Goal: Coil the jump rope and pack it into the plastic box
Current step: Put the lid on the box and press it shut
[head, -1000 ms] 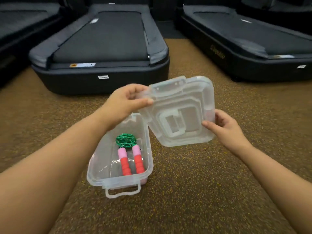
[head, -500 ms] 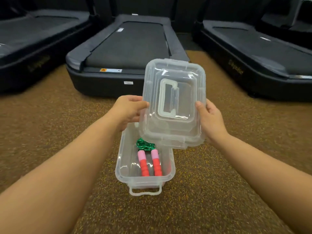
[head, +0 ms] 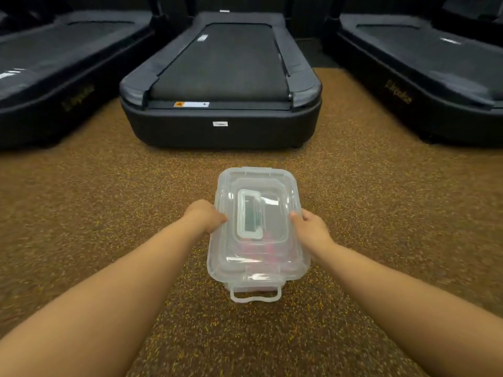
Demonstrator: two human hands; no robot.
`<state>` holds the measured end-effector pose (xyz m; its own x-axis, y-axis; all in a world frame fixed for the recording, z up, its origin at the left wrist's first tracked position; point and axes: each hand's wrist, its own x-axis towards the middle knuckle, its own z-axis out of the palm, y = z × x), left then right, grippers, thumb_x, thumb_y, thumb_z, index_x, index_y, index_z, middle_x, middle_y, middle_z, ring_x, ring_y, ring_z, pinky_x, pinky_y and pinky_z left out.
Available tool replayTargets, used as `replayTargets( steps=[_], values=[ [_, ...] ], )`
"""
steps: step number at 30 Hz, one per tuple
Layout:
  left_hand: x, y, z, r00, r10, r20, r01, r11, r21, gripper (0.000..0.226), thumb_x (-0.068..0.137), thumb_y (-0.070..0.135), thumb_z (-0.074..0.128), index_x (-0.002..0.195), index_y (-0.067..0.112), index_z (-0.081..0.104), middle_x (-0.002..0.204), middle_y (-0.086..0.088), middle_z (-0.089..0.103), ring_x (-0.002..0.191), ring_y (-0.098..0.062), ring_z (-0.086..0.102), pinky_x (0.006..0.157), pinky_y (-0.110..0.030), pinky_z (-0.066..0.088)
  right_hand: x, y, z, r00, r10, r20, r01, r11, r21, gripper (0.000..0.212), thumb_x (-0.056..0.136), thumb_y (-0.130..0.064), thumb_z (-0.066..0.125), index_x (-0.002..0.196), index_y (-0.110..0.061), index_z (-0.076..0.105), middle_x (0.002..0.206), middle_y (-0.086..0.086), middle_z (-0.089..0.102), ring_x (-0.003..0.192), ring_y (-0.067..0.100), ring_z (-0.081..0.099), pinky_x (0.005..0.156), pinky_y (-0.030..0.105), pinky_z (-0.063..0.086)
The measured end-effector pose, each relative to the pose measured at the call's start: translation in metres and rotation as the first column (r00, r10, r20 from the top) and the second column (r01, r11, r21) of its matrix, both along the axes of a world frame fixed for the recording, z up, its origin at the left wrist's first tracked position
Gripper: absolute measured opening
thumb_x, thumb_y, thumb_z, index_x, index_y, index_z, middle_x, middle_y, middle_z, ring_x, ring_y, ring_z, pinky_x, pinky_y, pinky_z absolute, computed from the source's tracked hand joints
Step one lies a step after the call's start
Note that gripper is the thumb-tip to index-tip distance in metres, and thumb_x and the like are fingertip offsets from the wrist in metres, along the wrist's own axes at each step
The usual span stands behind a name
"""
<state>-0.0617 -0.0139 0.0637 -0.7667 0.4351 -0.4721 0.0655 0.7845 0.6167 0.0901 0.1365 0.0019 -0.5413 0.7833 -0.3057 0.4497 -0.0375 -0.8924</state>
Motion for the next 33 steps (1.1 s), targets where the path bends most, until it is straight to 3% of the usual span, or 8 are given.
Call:
replayTargets(
  steps=[3, 7, 12, 16, 22, 27, 30, 33],
  values=[
    [-0.002, 0.000, -0.009, 1.000, 0.013, -0.007, -0.013, 1.000, -0.027, 0.033, 0.088, 0.021, 0.063, 0.113, 0.000, 0.062, 0.108, -0.015, 0.065, 0.092, -0.032, 0.065, 0.075, -0.036, 0.055, -0.003, 0.001, -0.005, 0.999, 0.019, 0.038, -0.019, 1.000, 0.001, 0.029, 0.086, -0.038, 0.044, 0.097, -0.026, 0.069, 0.093, 0.002, 0.072, 0.088, 0.026, 0.067, 0.086, 0.047, 0.054],
    [-0.009, 0.000, -0.022, 0.992, 0.089, 0.087, -0.091, 0.996, 0.020, 0.026, 0.087, 0.008, 0.060, 0.109, -0.005, 0.061, 0.108, -0.020, 0.067, 0.095, -0.036, 0.067, 0.086, -0.044, 0.056, -0.004, -0.003, -0.005, 0.999, 0.026, 0.046, -0.025, 1.000, -0.015, 0.022, 0.088, -0.036, 0.047, 0.090, -0.030, 0.068, 0.090, 0.002, 0.073, 0.087, 0.026, 0.068, 0.085, 0.046, 0.055],
    [-0.016, 0.000, -0.030, 0.985, 0.125, 0.123, -0.133, 0.989, 0.058, 0.018, 0.084, 0.005, 0.063, 0.100, -0.004, 0.063, 0.104, -0.020, 0.069, 0.090, -0.035, 0.069, 0.081, -0.043, 0.058, -0.007, -0.001, -0.007, 1.000, -0.003, 0.007, 0.003, 0.999, -0.051, 0.020, 0.090, -0.030, 0.054, 0.074, -0.032, 0.066, 0.091, 0.005, 0.074, 0.086, 0.028, 0.070, 0.084, 0.047, 0.056],
    [-0.018, 0.002, -0.031, 0.980, 0.130, 0.150, -0.141, 0.988, 0.067, 0.015, 0.083, 0.002, 0.065, 0.097, -0.001, 0.059, 0.101, -0.021, 0.068, 0.085, -0.034, 0.069, 0.064, -0.040, 0.058, -0.008, 0.005, -0.010, 1.000, -0.006, -0.006, 0.006, 0.995, -0.099, 0.015, 0.089, -0.028, 0.058, 0.079, -0.027, 0.069, 0.090, 0.006, 0.075, 0.082, 0.028, 0.071, 0.081, 0.047, 0.057],
    [-0.025, 0.001, -0.033, 0.953, 0.131, 0.274, -0.157, 0.985, 0.073, 0.033, 0.085, 0.002, 0.065, 0.115, -0.006, 0.053, 0.098, -0.023, 0.067, 0.079, -0.032, 0.069, 0.058, -0.042, 0.059, -0.010, 0.009, -0.007, 1.000, -0.005, -0.004, 0.004, 0.983, -0.182, 0.013, 0.091, -0.022, 0.060, 0.098, -0.014, 0.067, 0.090, 0.008, 0.072, 0.079, 0.024, 0.070, 0.068, 0.034, 0.056],
    [-0.024, -0.003, -0.038, 0.919, 0.152, 0.362, -0.213, 0.968, 0.133, 0.039, 0.088, 0.006, 0.063, 0.122, -0.005, 0.049, 0.104, -0.021, 0.067, 0.086, -0.030, 0.069, 0.069, -0.046, 0.058, -0.008, 0.006, -0.004, 1.000, -0.002, 0.019, 0.005, 0.990, -0.143, 0.018, 0.090, -0.028, 0.060, 0.101, -0.015, 0.068, 0.092, 0.006, 0.073, 0.080, 0.023, 0.070, 0.071, 0.036, 0.057],
    [-0.019, -0.001, -0.040, 0.942, 0.174, 0.288, -0.222, 0.965, 0.141, 0.034, 0.088, 0.010, 0.063, 0.118, -0.005, 0.054, 0.109, -0.021, 0.067, 0.090, -0.033, 0.068, 0.070, -0.044, 0.058, -0.006, 0.002, -0.003, 0.999, 0.001, 0.033, 0.002, 0.994, -0.107, 0.025, 0.089, -0.034, 0.060, 0.102, -0.015, 0.069, 0.092, 0.005, 0.073, 0.082, 0.024, 0.071, 0.080, 0.041, 0.057],
    [-0.010, 0.001, -0.045, 0.998, 0.048, -0.051, -0.044, 0.997, 0.062, 0.035, 0.092, 0.016, 0.055, 0.124, 0.005, 0.053, 0.120, -0.014, 0.061, 0.104, -0.033, 0.062, 0.086, -0.041, 0.052, 0.001, -0.008, 0.001, 0.996, 0.006, 0.087, -0.002, 0.999, -0.047, 0.026, 0.086, -0.046, 0.059, 0.083, -0.022, 0.067, 0.091, 0.005, 0.073, 0.083, 0.025, 0.070, 0.083, 0.044, 0.056]
  ],
)
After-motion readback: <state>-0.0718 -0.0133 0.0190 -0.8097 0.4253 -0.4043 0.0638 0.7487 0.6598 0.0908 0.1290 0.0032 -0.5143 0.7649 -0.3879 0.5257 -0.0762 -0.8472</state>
